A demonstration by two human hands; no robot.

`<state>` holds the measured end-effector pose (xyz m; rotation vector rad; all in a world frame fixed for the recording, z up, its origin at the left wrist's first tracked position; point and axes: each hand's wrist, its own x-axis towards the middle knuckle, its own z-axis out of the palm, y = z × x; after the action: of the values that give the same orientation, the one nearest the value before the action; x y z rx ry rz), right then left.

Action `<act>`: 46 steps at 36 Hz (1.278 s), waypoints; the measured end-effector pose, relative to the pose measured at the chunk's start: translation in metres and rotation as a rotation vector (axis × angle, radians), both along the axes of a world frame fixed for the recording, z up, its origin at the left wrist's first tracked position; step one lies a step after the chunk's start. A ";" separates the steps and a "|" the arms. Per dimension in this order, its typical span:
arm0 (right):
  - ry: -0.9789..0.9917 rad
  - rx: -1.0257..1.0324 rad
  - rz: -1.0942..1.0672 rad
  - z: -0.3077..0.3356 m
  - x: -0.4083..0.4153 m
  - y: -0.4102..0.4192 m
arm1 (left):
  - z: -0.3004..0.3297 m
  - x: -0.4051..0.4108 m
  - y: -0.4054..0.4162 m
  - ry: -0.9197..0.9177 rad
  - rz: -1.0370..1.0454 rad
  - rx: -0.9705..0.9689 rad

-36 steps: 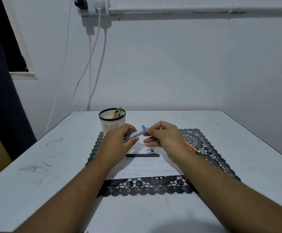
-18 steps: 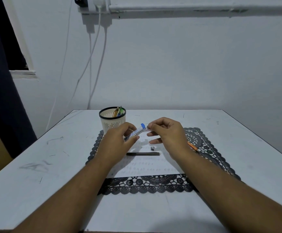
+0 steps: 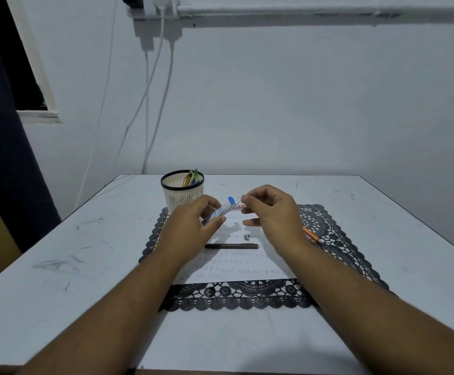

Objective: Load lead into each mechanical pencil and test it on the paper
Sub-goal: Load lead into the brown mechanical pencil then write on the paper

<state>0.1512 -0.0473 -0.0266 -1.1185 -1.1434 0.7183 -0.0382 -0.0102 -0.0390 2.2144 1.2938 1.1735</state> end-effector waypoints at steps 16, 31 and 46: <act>0.082 0.012 0.063 0.000 -0.005 -0.001 | -0.002 -0.001 0.000 0.018 -0.001 0.012; 0.104 0.066 0.101 0.003 -0.005 -0.001 | 0.002 0.003 -0.007 0.063 0.014 -0.008; 0.125 0.075 0.136 0.005 -0.006 -0.003 | -0.004 0.005 -0.005 0.027 -0.008 -0.016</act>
<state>0.1450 -0.0508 -0.0213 -0.9266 -1.1388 0.8325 -0.0333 -0.0150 -0.0434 2.2296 1.2986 1.1300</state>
